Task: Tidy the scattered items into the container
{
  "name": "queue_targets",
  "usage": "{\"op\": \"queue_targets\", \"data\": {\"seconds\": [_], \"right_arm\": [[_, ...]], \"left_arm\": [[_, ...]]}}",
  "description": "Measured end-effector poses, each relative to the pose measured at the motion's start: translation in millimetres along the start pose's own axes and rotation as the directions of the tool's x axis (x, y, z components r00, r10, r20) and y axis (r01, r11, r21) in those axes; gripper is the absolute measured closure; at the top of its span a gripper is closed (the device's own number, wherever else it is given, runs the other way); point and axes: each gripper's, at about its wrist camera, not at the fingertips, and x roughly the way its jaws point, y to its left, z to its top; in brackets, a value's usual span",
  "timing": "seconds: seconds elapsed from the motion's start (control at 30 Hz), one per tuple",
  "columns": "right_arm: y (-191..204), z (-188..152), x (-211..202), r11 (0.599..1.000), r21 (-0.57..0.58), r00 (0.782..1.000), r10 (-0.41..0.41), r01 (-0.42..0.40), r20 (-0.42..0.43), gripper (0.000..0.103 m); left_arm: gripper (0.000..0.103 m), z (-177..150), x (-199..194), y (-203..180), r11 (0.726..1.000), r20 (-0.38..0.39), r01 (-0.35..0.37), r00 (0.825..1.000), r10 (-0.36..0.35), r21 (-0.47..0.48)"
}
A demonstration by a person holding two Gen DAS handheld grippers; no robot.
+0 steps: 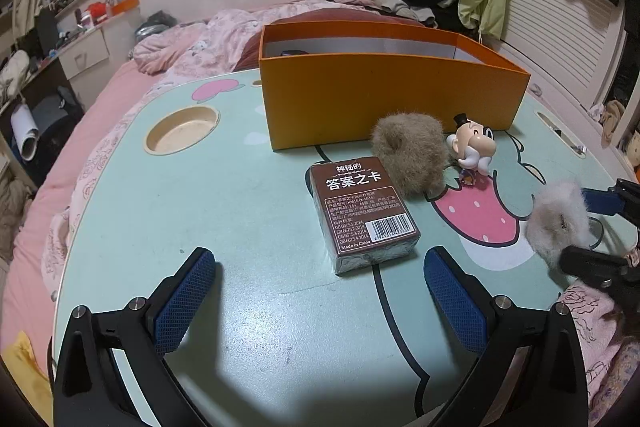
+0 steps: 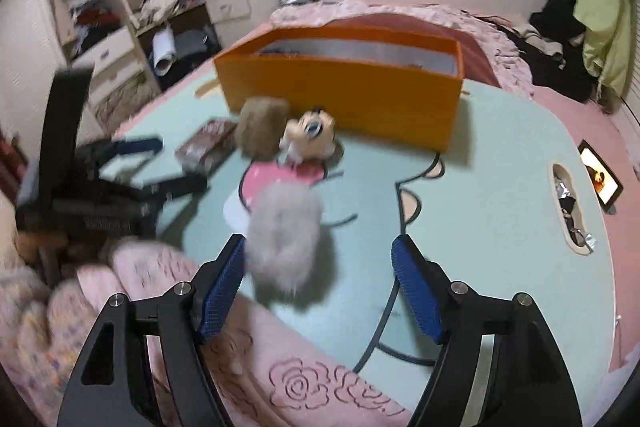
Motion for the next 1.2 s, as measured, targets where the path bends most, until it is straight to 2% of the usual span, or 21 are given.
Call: {"op": "queue_targets", "data": {"seconds": [0.13,0.2,0.3,0.4,0.53,0.73,0.83,0.97,1.07,1.2], "right_arm": [[0.8,8.6,14.6,0.995,-0.049,0.995,-0.091,0.092,0.027,0.029],[-8.1,18.8,20.0,0.992,-0.026,0.991,-0.124,0.125,0.041,0.029],[-26.4,32.4,3.7,0.992,0.066,0.986,-0.116,0.108,0.123,0.029],[-32.6,32.2,-16.4,0.993,0.087,0.98,-0.099,0.085,0.174,0.029],[-27.8,16.1,-18.7,0.99,0.033,0.981,-0.144,0.14,0.13,0.029],[-9.5,3.5,6.8,0.994,0.014,0.993,-0.108,0.107,0.051,0.029],[-4.8,1.3,13.4,0.993,0.002,0.992,-0.118,0.118,0.046,0.029],[-5.5,1.2,13.2,0.994,0.012,0.993,-0.112,0.112,0.048,0.028],[-6.3,0.7,13.1,0.994,0.011,0.993,-0.111,0.11,0.05,0.027],[-3.9,-0.8,13.1,0.994,0.012,0.992,-0.111,0.111,0.056,0.024]], "left_arm": [[0.0,0.2,-0.6,0.1,1.0,0.0,0.001,1.0,-0.001,0.0],[0.0,0.2,-0.3,-0.1,1.0,0.0,0.001,1.0,-0.001,-0.001],[0.0,0.2,-0.3,0.1,1.0,0.0,0.001,1.0,-0.001,-0.001],[0.0,0.2,-0.4,0.2,1.0,0.0,0.001,1.0,-0.001,-0.001],[0.0,0.1,-0.1,0.1,1.0,0.0,0.001,1.0,-0.001,-0.001],[0.0,5.9,-4.0,2.8,1.0,-0.005,-0.003,1.0,0.003,-0.008],[0.001,27.8,-20.6,10.5,1.0,0.049,0.008,0.999,-0.006,-0.03],[0.009,83.3,-39.7,11.0,1.0,0.097,0.002,0.995,-0.002,0.002],[0.014,125.6,-32.2,4.2,0.997,0.059,0.029,0.998,-0.033,0.075],[0.028,166.8,1.3,-0.3,0.989,-0.055,0.011,0.999,-0.003,0.147]]}}
